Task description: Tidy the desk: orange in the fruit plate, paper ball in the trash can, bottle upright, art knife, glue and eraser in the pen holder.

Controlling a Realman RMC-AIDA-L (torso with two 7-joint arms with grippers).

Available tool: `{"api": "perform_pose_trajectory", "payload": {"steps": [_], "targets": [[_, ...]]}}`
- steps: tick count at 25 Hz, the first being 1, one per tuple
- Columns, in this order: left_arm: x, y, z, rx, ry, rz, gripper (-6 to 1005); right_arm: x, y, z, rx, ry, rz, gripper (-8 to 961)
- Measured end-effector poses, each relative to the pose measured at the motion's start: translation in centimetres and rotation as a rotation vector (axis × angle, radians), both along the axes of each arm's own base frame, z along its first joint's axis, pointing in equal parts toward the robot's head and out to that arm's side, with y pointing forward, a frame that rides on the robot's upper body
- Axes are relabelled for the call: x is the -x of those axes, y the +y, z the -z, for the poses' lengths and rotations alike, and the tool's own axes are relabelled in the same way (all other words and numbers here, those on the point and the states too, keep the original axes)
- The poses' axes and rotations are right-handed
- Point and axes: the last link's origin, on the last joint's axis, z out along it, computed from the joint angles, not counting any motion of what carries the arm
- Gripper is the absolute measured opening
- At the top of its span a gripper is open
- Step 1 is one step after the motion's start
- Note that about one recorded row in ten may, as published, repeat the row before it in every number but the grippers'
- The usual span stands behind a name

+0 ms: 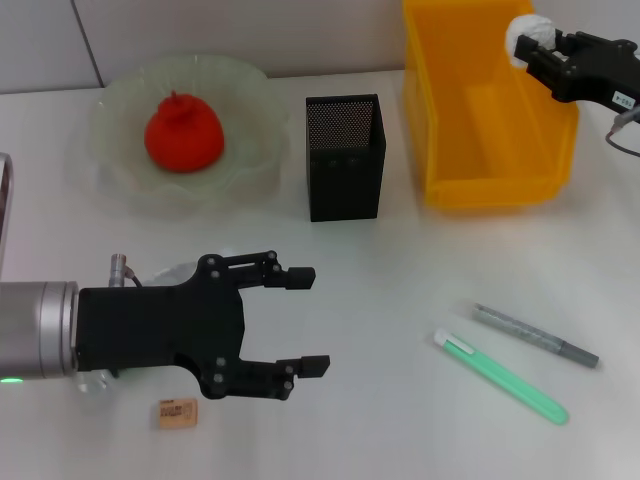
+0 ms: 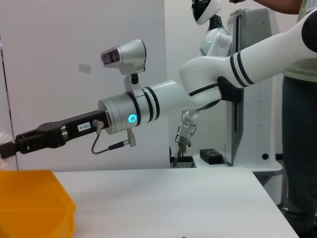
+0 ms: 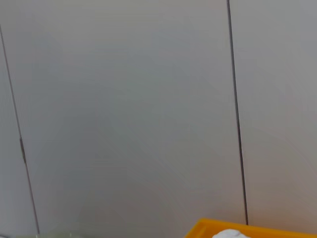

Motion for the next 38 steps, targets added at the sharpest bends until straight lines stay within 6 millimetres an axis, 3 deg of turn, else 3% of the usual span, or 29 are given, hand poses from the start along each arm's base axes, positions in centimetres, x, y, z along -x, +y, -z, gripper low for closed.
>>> {"api": "perform_pose_trajectory", "payload": {"steps": [29, 37, 38], "targets": [[-0.22, 0.01, 0.08, 0.003, -0.006, 0.005, 762, 0.46, 0.82, 0.20, -0.010, -0.005, 0.003, 444], [-0.25, -0.01, 0.07, 0.007, -0.007, 0.003, 762, 0.32, 0.66, 0.28, -0.008, -0.003, 0.006, 737], [-0.26, 0.00, 0.07, 0.007, -0.007, 0.003, 761, 0.25, 0.56, 0.31, -0.007, -0.003, 0.007, 737]]}}
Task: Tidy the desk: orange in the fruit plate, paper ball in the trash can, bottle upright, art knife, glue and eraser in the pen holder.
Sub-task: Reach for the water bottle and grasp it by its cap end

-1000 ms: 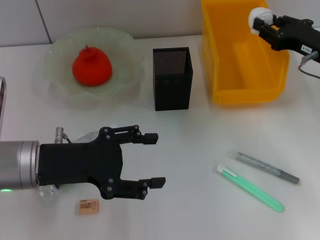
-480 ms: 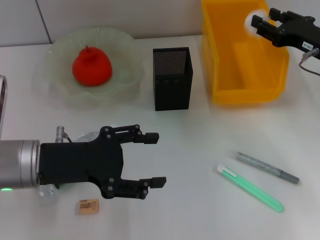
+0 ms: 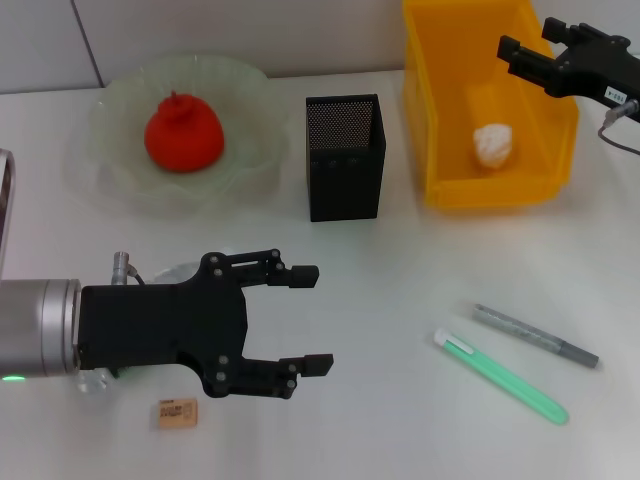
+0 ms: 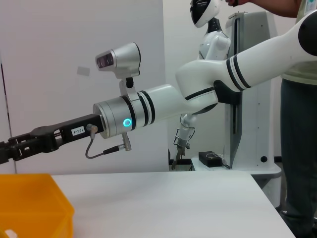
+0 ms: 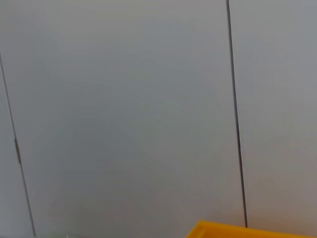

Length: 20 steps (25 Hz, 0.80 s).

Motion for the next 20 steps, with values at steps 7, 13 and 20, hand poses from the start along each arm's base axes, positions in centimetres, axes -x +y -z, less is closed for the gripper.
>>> {"api": "perform_pose_trajectory", "payload": {"steps": [7, 13, 20], "targets": [[-0.1, 0.0, 0.0, 0.002, -0.001, 0.000, 761, -0.1, -0.7, 0.1, 0.015, 0.005, -0.021, 740], [-0.1, 0.0, 0.1, 0.001, -0.001, 0.000, 760, 0.5, -2.1, 0.1, 0.056, 0.014, -0.105, 742], [0.0, 0.0, 0.1, 0.001, 0.000, -0.003, 759, 1.1, -4.5, -0.9, 0.084, 0.036, -0.216, 743]]}}
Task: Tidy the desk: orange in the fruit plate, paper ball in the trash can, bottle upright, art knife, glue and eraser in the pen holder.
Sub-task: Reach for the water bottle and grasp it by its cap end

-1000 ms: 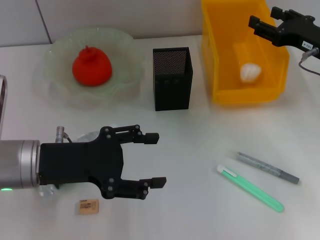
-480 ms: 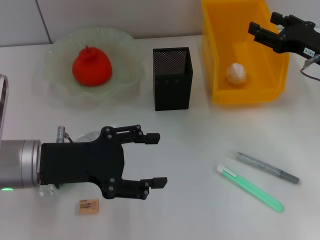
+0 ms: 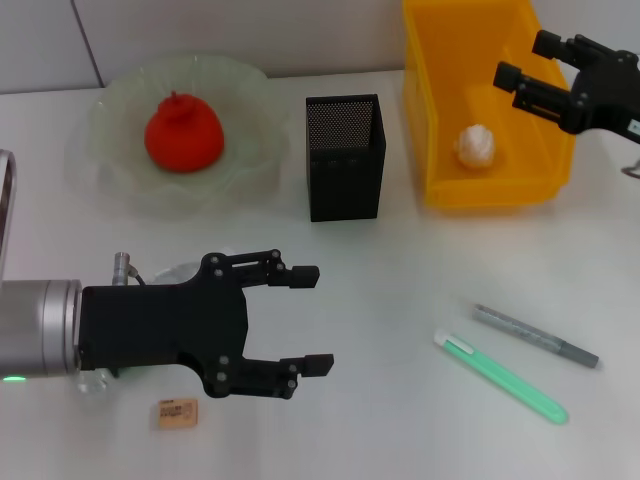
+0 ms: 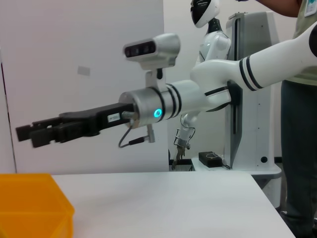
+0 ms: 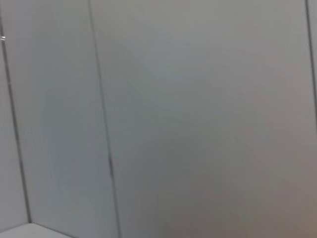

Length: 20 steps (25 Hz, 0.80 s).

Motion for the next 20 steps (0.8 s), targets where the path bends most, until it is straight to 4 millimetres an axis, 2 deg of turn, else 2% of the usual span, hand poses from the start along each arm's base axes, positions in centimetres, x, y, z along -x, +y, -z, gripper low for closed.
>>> {"api": "perform_pose_trajectory", "payload": {"steps": [11, 20], "targets": [[0.0, 0.0, 0.0, 0.000, 0.001, -0.002, 758, 0.4, -3.0, -0.1, 0.076, -0.011, -0.112, 743], [0.0, 0.3, 0.2, -0.015, 0.001, -0.015, 757, -0.2, -4.2, 1.3, 0.213, -0.113, -0.115, 743]]}}
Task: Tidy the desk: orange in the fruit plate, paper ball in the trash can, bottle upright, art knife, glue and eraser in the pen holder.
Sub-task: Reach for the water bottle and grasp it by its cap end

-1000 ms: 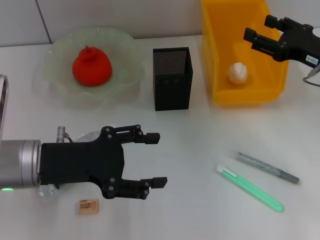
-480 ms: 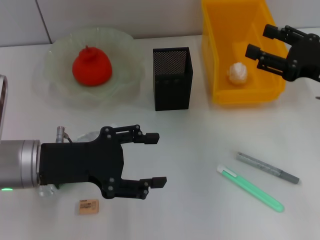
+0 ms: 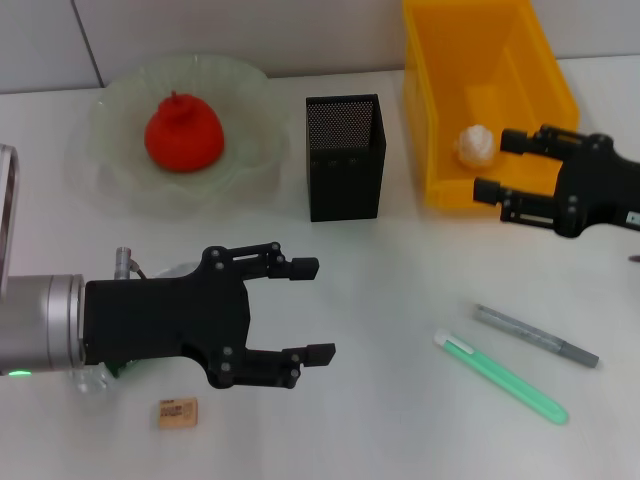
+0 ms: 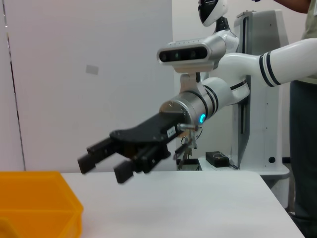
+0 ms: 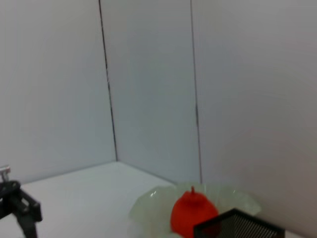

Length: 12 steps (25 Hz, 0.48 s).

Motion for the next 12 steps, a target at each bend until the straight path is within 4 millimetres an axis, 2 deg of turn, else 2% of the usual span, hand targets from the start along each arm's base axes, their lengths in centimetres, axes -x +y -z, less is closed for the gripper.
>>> {"api": "perform_pose_trajectory", "payload": {"steps": [12], "targets": [[0.1, 0.4, 0.1, -0.020, 0.007, -0.019, 756, -0.9, -1.3, 1.9, 0.155, -0.096, 0.008, 743]]}}
